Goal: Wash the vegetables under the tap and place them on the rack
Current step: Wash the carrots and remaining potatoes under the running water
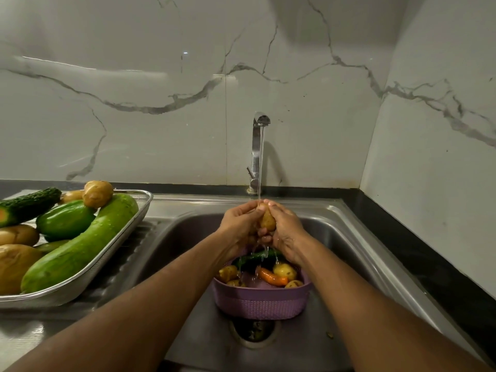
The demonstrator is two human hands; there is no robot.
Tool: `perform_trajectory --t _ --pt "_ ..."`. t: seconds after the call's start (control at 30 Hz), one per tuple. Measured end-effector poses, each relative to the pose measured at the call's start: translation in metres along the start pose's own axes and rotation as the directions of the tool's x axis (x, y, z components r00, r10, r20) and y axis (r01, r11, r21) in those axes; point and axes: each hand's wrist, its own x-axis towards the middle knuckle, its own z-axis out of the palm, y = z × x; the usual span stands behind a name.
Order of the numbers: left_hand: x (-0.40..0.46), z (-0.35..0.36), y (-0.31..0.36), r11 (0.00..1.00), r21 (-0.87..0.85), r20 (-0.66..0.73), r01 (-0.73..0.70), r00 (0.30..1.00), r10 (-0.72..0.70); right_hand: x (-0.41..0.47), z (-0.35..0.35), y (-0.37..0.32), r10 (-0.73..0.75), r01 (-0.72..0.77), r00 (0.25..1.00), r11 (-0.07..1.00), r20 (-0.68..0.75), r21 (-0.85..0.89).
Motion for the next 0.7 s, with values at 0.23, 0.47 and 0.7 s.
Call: perform_trajectory --t 0.23,0.47,0.7 --pt "0.002 0.005 -0.007 0.985 0.119 -0.042 -0.123 0.991 0.129 0.001 0.003 -0.002 -0.024 0.022 1.000 0.998 -0.019 -0.063" --pt "0.012 0.011 -0.017 0.983 0.112 -0.283 -0.146 0.943 0.173 0.000 0.007 0.001 -0.016 0.020 0.999 0.992 0.032 -0.123" --pt "0.012 0.002 -0.011 0.998 0.046 -0.316 -0.036 0.948 0.048 -0.008 -0.002 0.008 -0.024 0.068 0.991 0.940 0.134 -0.333"
